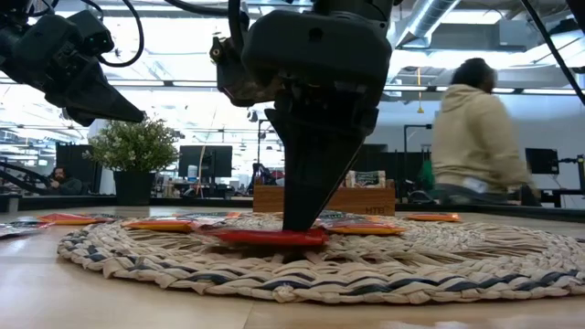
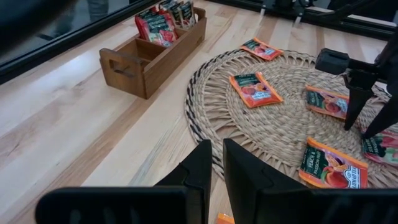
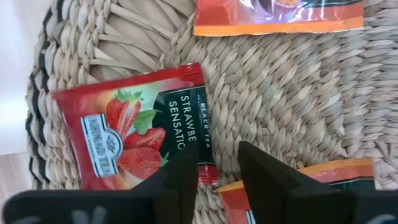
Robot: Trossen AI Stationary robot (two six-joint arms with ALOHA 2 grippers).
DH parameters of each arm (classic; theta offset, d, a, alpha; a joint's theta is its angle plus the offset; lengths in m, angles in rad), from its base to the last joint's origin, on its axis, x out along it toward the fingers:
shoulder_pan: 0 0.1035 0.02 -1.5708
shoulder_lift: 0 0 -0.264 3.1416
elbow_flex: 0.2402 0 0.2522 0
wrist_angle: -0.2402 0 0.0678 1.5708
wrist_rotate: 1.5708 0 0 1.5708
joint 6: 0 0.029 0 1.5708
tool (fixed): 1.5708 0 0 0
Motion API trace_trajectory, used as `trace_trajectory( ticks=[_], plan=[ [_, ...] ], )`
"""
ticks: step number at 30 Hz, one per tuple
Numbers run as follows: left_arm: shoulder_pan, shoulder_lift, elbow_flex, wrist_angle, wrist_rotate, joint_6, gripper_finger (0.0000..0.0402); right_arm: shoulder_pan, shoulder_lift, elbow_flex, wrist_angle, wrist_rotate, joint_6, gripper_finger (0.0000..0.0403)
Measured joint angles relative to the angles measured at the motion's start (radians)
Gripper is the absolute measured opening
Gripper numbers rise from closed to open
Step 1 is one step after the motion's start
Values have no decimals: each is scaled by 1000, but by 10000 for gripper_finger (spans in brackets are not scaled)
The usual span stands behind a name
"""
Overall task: Pick & Place Tea
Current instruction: Put the red tea bag into the middle section of the wooden organizer
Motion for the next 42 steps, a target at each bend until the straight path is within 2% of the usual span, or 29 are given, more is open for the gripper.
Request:
trace_trajectory(
  ticks=[15, 22, 32, 35, 38, 42],
  plan=[
    [0, 0, 0, 0, 0, 0, 33, -1, 0, 1, -29, 12, -3, 6],
    [0, 0, 0, 7, 0, -1, 33, -2, 11, 94, -167, 8, -3, 1],
    [0, 0, 0, 25, 0, -14, 33, -22, 10, 337, -406, 9, -5, 0],
    [0, 0, 0, 24, 0, -30, 33, -29, 10, 431, -578, 65, -36, 0],
    [0, 0, 0, 24, 0, -39, 33, -45, 8, 512, -739, 176, -72, 0],
    [0, 0, 0, 24, 0, -41, 33, -93, -31, 540, -751, 273, -161, 0]
  ],
)
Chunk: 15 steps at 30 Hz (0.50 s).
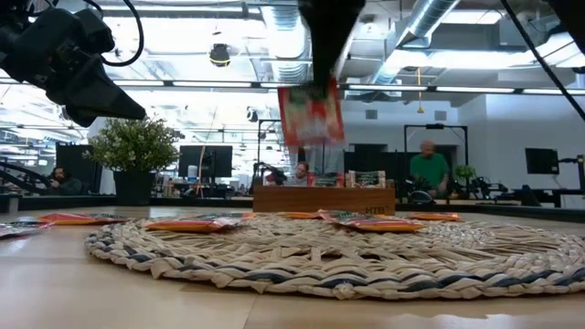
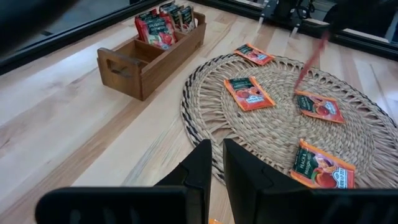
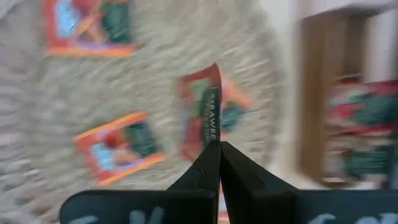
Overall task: Pick & Place Tea
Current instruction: Put the red tea bag into the middle section of the wooden organizer
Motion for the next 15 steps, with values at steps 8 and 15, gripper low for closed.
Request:
trace_trajectory(
  ticks=[8, 15],
  plan=[
    [0, 0, 0, 0, 0, 0, 33, -203, -85, -8, 16, 138, -178, 0],
    [0, 0, 0, 0, 0, -44, 33, -386, -91, -10, -2, 130, -305, 0]
  ],
)
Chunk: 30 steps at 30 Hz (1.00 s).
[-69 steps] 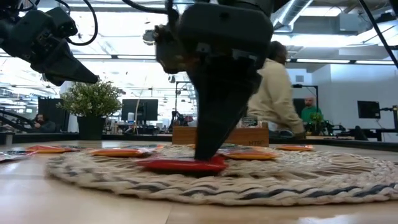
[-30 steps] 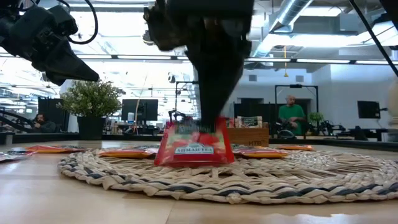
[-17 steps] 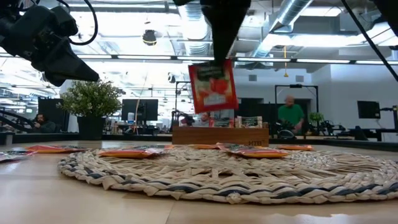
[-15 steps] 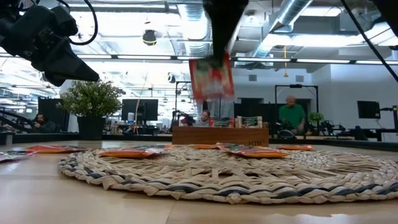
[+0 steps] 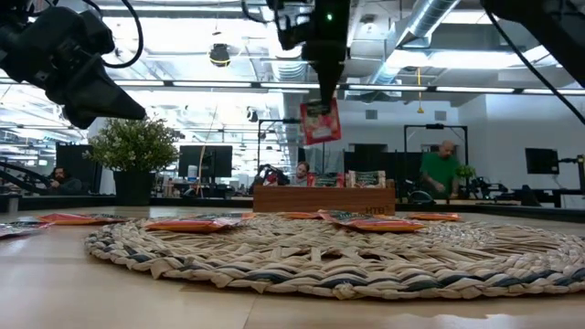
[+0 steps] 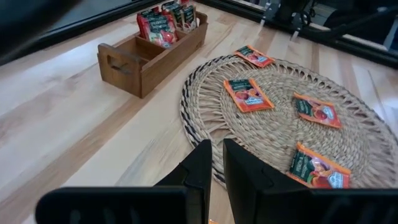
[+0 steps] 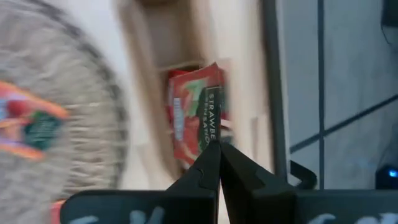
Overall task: Pick & Place Tea
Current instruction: Put the red tea bag into the middle section of the wooden organizer
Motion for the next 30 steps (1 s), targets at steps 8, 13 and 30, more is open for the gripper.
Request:
trace_trajectory(
  ticks=[8, 13, 30],
  plan=[
    [0, 0, 0, 0, 0, -75, 33, -148, -4, -111, 118, -93, -73, 0],
    [0, 0, 0, -1, 0, -81, 33, -174, -4, -175, 209, -131, -122, 0],
    [0, 0, 0, -1, 0, -81, 33, -196, -3, -342, 348, -185, -165, 0]
  ],
)
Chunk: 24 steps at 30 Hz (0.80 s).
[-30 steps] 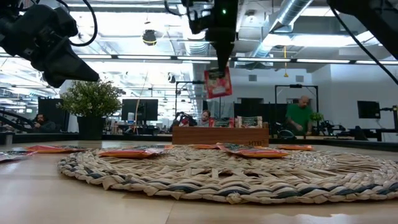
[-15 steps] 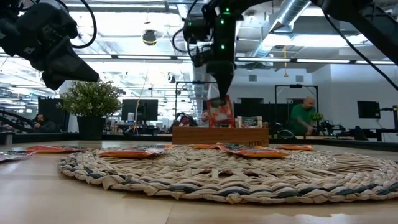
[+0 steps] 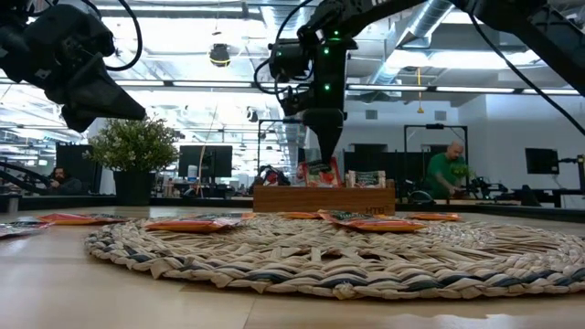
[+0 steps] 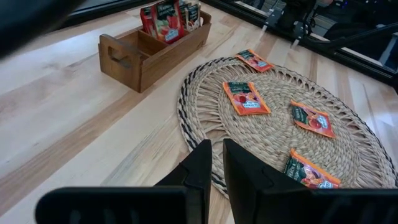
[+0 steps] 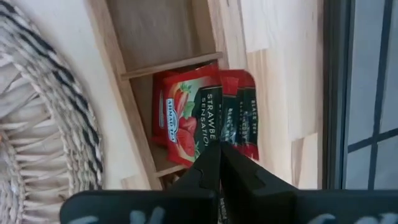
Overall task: Pick & Place Tea
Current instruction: Put the red tea bag into the middle section of the wooden organizer
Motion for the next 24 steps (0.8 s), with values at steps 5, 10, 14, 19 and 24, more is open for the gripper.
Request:
trace_trajectory(
  ticks=[5, 10, 14, 19, 24],
  plan=[
    [0, 0, 0, 0, 0, 0, 33, -4, 0, 0, 12, -1, 7, 0],
    [0, 0, 0, 0, 0, 0, 33, -20, 0, 0, 15, -36, 18, 0],
    [0, 0, 0, 0, 0, 0, 33, -30, 0, 0, 12, -36, 19, 0],
    [0, 0, 0, 0, 0, 0, 33, -30, 0, 0, 8, -36, 19, 0],
    [0, 0, 0, 0, 0, 0, 33, -31, -1, -20, 43, -37, 27, 0]
  ],
)
